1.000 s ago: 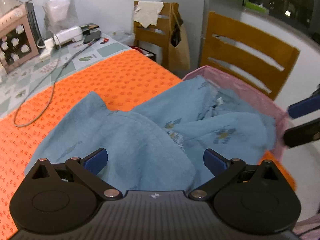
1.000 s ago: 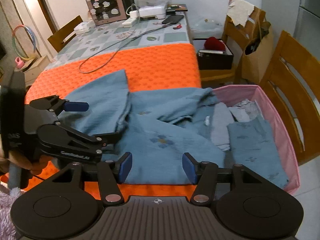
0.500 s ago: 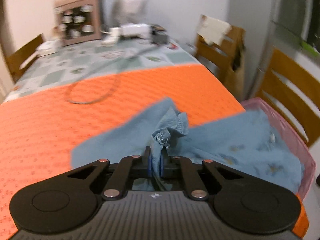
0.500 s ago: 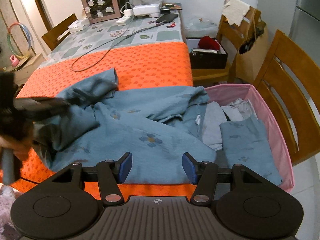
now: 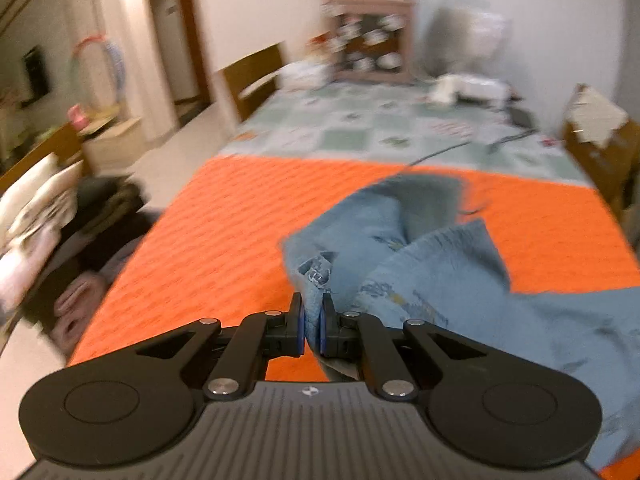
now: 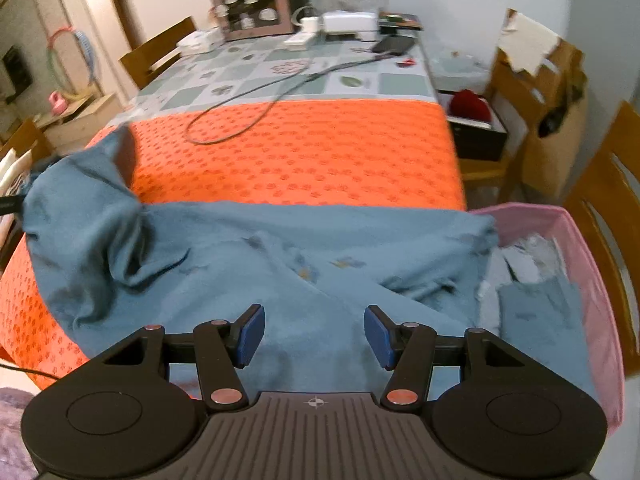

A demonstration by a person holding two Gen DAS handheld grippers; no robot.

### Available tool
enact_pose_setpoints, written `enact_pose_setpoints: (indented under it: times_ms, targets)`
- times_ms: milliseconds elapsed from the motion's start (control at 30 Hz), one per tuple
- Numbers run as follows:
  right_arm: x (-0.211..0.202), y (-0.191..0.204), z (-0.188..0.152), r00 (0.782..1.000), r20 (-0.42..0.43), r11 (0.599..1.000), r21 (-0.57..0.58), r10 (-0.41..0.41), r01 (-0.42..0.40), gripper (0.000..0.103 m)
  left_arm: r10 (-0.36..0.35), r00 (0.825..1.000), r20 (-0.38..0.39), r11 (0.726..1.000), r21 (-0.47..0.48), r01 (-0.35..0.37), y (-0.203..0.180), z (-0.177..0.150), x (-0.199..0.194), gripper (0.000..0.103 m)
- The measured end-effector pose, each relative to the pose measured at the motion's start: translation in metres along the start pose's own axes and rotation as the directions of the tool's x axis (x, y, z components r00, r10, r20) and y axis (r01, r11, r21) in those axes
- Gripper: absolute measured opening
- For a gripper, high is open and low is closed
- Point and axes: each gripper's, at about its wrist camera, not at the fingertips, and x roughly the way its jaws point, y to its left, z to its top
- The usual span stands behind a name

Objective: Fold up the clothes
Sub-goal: 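Grasp the garment edge with the left gripper while the right gripper grasps another edge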

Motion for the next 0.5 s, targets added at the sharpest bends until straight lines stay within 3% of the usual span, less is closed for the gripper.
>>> enact_pose_setpoints:
  times_ms: [167, 200, 233, 333, 433, 500]
  targets:
    - [0.028, 0.012, 0.014, 1.000, -0.019, 0.997, -0.074, 0.019, -0.021, 0.058, 0.092, 0.988, -0.126, 0.992, -0.079, -0.103, 0.041, -0.019, 0.010, 0.013]
    - [0.034, 0.013, 0.016, 1.000, -0.025, 0.996, -0.085, 0.019, -0.021, 0.058, 0.094, 0.987, -0.132, 0.990, -0.096, -0.107, 0.046, -0.022, 0.008, 0.023]
    - [0.041, 0.014, 0.019, 0.999, -0.031, 0.994, -0.103, 0.020, -0.024, 0.058, 0.095, 0.986, -0.138, 0.987, -0.113, -0.110, 0.051, -0.025, 0.006, 0.045]
    - [0.059, 0.017, 0.025, 0.999, -0.050, 0.990, -0.138, 0.017, -0.023, 0.058, 0.091, 0.991, -0.094, 0.987, -0.126, -0.103, 0.059, -0.025, -0.009, 0.076]
    - [0.077, 0.018, 0.031, 0.997, -0.073, 0.985, -0.169, 0.017, -0.029, 0.057, 0.058, 0.997, -0.058, 0.990, -0.123, -0.065, 0.060, -0.021, -0.021, 0.084]
    - [0.085, 0.021, 0.032, 0.997, -0.082, 0.981, -0.191, 0.013, -0.028, 0.056, 0.033, 0.998, -0.053, 0.991, -0.126, -0.040, 0.059, -0.019, -0.024, 0.084]
